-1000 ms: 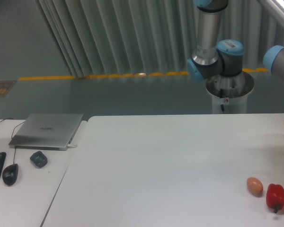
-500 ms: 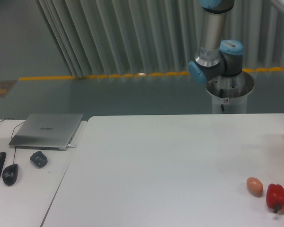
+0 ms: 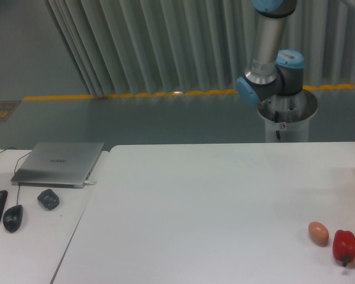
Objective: Place the green pepper on the table
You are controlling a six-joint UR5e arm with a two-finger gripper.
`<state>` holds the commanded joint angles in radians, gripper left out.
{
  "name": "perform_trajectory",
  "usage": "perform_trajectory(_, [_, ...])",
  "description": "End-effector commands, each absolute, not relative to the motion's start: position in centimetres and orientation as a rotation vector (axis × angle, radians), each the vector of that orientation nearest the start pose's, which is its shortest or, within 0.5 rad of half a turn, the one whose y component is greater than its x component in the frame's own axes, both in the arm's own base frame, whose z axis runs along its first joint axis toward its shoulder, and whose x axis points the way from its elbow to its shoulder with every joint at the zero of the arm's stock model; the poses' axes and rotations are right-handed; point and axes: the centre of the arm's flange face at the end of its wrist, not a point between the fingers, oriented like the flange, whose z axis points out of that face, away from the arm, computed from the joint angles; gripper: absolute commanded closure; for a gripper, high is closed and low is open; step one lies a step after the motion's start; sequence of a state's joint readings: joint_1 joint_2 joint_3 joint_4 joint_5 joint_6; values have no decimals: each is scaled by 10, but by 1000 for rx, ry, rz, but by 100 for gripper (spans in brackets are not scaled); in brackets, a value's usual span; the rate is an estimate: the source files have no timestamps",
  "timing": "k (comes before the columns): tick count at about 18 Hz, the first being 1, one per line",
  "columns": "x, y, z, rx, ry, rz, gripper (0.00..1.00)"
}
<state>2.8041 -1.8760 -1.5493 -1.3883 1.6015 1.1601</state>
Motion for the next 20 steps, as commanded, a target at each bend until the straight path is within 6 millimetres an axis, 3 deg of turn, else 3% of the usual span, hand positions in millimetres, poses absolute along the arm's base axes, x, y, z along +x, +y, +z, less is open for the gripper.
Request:
perform_trajectory(2, [-520, 318, 352, -3161, -324, -99, 0])
perform_trajectory(4, [-526, 308, 343, -3095, -503, -80, 0])
perform_trajectory(8, [-523, 302, 325, -3086, -539, -89, 0])
perform_trajectory(10, [-526, 285, 314, -3070, -580, -97, 0])
perform_trajectory(14, [-528, 279, 321, -3065, -601, -141, 0])
perform_trajectory(20, [-535, 292, 345, -3035, -693, -158, 0])
